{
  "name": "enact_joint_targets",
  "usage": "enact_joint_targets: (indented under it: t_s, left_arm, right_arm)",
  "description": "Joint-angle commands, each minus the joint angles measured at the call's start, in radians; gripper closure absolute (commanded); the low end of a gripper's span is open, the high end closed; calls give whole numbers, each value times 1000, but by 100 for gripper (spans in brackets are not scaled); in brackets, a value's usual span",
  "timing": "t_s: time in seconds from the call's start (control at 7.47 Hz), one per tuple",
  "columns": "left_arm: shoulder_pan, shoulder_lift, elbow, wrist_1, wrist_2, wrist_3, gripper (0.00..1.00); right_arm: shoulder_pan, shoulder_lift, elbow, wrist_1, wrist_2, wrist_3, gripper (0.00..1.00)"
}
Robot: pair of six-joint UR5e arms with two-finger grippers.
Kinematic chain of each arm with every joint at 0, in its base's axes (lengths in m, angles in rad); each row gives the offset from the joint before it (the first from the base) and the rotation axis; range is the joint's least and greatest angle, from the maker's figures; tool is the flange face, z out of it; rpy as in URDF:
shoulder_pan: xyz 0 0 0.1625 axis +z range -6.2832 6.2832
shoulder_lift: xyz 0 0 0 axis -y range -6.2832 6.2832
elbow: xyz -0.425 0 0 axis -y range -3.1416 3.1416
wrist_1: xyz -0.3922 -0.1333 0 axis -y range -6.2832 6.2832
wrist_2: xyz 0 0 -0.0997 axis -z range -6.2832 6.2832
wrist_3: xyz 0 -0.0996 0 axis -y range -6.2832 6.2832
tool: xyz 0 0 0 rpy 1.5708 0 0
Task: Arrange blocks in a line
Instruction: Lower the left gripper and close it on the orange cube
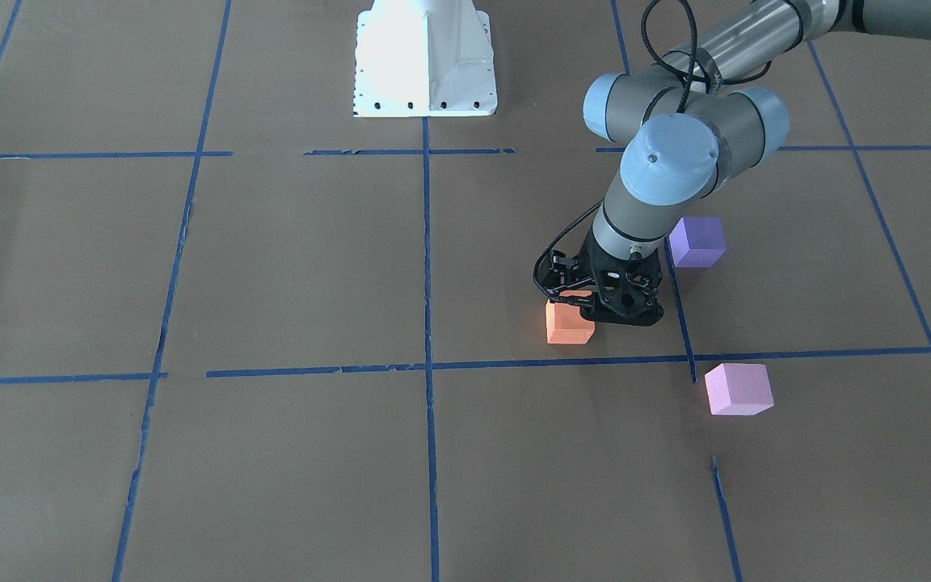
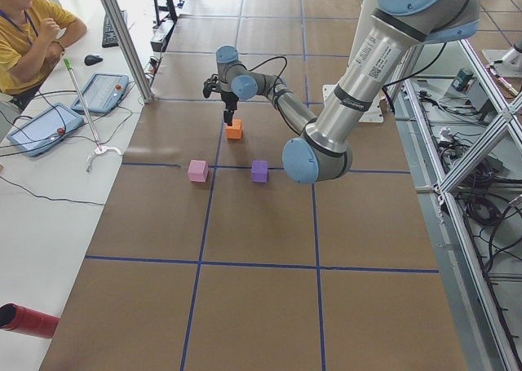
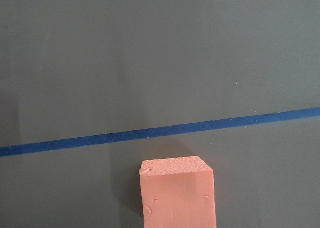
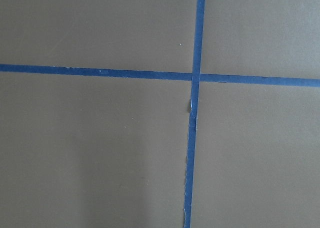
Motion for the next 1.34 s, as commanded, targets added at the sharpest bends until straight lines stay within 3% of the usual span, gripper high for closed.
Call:
enact_joint_targets:
  t_s: [0.0, 1.21]
  left_arm:
    - [1, -18, 48, 0, 1, 3, 1]
    - [42, -27, 145, -96, -1, -10, 2]
  right_arm:
    - [0, 0, 0, 1, 0, 0, 0]
    - [0, 0, 0, -1, 0, 0, 0]
